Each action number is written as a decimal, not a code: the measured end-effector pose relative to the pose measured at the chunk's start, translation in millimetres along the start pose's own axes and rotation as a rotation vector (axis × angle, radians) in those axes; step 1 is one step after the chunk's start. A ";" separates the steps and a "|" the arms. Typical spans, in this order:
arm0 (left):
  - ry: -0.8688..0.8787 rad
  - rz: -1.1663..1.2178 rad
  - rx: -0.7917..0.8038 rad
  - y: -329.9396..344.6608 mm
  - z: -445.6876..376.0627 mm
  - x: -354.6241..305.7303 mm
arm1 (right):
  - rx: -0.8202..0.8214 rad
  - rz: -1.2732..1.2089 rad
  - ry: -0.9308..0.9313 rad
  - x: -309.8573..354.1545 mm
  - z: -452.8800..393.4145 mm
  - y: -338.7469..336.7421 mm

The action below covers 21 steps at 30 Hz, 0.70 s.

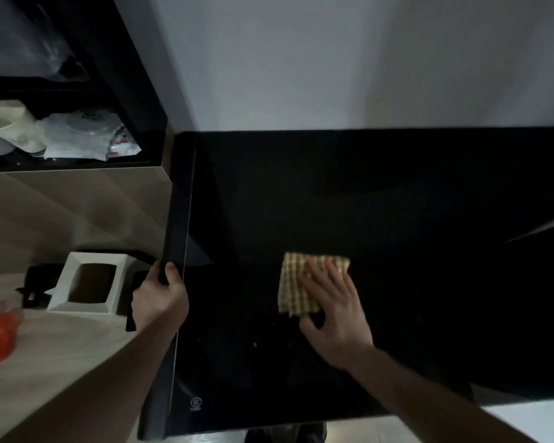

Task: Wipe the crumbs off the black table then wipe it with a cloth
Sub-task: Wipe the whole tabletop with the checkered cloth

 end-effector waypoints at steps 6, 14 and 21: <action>-0.001 -0.008 -0.009 -4.5 9.4 -4.1 | 0.030 0.031 -0.060 58.7 122.1 36.7; 0.018 -0.001 -0.005 -1.3 4.2 -0.9 | 0.076 0.153 0.031 25.8 67.7 25.0; 0.030 -0.012 0.006 0.7 0.4 1.7 | 0.007 0.197 0.299 -60.4 -42.6 -10.7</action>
Point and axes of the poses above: each hand's wrist, its own z-axis away from the middle knuckle, its own y-axis out of the palm, x = y × z, the point moved 8 cm from there along -z, towards the middle knuckle, and after that the axes turned 15 degrees about -y, right-handed, at the moved point
